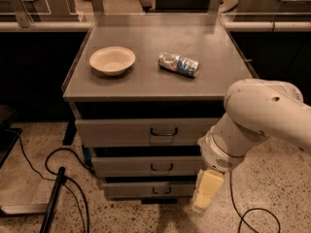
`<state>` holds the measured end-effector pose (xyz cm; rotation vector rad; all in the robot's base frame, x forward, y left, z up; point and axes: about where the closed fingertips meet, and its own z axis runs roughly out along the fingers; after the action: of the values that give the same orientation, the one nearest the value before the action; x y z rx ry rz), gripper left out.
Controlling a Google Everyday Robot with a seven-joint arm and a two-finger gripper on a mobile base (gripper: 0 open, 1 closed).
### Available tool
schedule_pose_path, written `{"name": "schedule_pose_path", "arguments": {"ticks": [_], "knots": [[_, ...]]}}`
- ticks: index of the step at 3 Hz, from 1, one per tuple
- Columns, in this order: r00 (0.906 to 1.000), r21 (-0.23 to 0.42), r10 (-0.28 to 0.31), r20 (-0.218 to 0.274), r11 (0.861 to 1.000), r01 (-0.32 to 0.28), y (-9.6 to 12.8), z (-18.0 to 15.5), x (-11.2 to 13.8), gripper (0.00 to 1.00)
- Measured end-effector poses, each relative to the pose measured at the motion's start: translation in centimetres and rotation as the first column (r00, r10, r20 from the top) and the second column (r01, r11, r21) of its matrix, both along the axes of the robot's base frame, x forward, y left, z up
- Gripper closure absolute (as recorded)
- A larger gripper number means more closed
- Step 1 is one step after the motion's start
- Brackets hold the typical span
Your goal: Open middle drawer
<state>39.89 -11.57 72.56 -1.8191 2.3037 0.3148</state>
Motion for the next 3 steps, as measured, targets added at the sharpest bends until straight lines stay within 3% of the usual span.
{"name": "schedule_pose_path", "arguments": {"ticks": [1,2,3], "knots": [[1.0000,0.000,0.000,0.000,1.000,0.000,0.0,0.0,0.0,0.00],[0.9999,0.052,0.006,-0.015,0.999,-0.005,1.9,-2.5,-0.2,0.00],[0.9992,0.126,0.024,-0.032,0.992,-0.020,5.5,-6.4,0.8,0.00]]}}
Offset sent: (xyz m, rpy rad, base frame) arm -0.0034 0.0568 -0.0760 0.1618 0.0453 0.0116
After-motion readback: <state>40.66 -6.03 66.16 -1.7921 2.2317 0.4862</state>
